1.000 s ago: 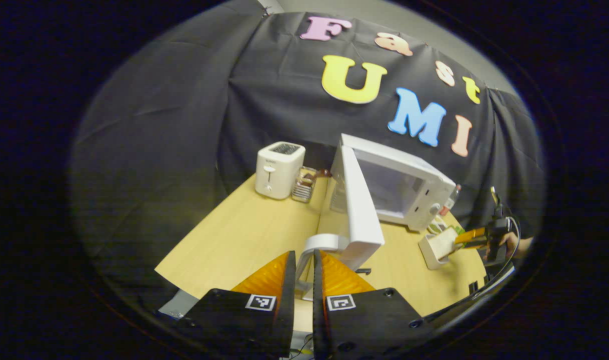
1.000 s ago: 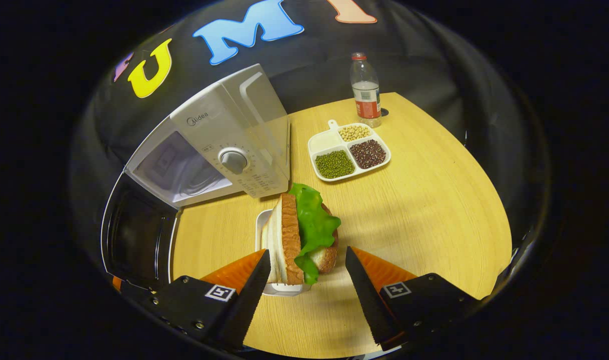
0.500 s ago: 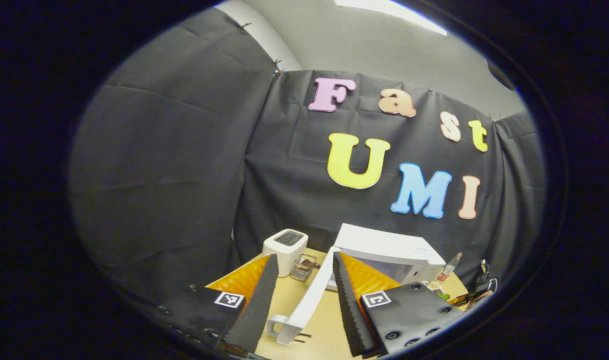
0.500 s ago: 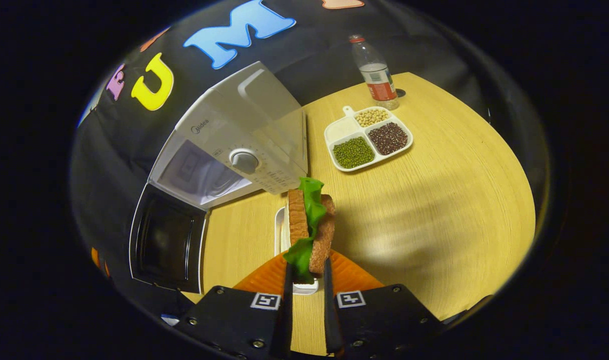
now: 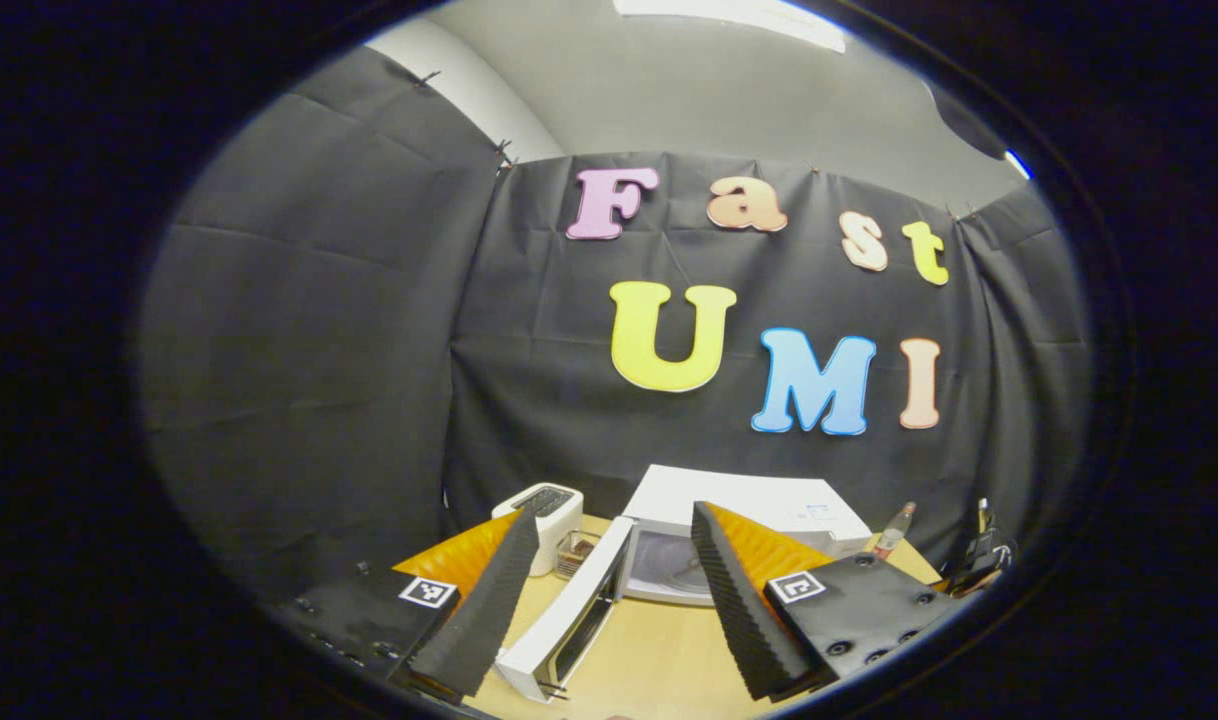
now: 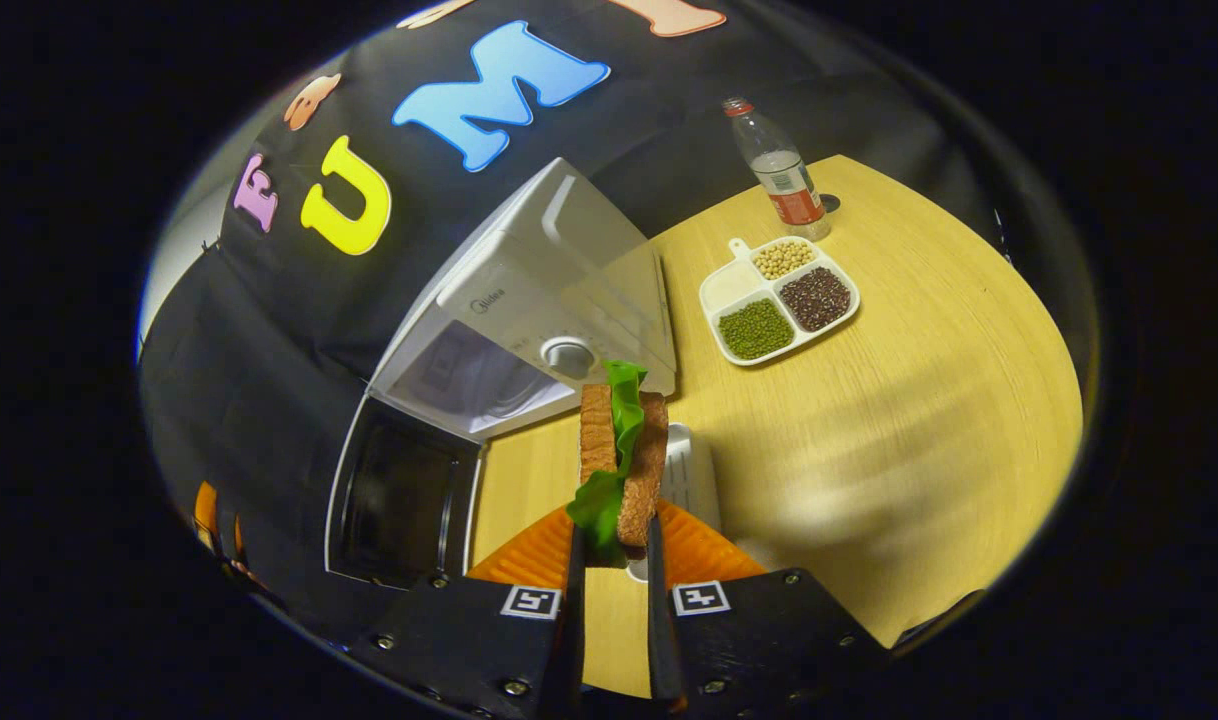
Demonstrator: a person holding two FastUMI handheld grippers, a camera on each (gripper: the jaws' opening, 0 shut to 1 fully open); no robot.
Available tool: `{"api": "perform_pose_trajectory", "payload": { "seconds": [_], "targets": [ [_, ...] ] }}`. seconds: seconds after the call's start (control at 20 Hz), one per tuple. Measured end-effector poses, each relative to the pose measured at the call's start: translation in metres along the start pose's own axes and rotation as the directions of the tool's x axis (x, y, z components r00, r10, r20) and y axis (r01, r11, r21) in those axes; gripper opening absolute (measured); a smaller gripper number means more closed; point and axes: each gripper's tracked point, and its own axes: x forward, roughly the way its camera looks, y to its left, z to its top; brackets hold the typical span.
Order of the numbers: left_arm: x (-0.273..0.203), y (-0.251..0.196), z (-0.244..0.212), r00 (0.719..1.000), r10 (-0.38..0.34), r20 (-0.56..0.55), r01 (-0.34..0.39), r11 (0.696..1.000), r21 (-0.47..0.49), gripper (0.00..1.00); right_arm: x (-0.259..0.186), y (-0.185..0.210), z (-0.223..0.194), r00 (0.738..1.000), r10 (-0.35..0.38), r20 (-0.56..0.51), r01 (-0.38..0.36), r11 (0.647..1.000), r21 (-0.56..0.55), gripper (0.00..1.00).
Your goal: Open the microwave oven with the left hand, put the food in, and close the microwave oven.
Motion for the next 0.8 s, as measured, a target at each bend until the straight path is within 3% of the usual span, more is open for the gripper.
{"api": "perform_pose_trajectory", "payload": {
  "seconds": [0.1, 0.4, 0.65, 0.8],
  "targets": [
    [0.009, 0.004, 0.006, 1.0, -0.028, 0.013, 0.028, 0.999, -0.015, 0.99, -0.001, 0.029, -0.008, 0.998, 0.059, 0.008, -0.06, 0.996, 0.072, 0.27],
    [0.04, 0.059, 0.017, 0.997, -0.07, 0.028, 0.07, 0.997, -0.016, 0.96, 0.033, 0.119, -0.031, 0.98, 0.178, 0.093, -0.195, 0.95, 0.245, 0.26],
    [0.051, 0.115, 0.03, 0.995, -0.083, 0.051, 0.084, 0.997, -0.002, 0.96, 0.098, 0.166, -0.029, 0.976, 0.149, 0.157, -0.187, 0.946, 0.265, 0.26],
    [0.055, 0.143, 0.03, 0.995, -0.08, 0.055, 0.081, 0.997, -0.019, 0.95, 0.139, 0.184, -0.007, 0.957, 0.121, 0.262, -0.204, 0.926, 0.318, 0.26]
  ]
}}
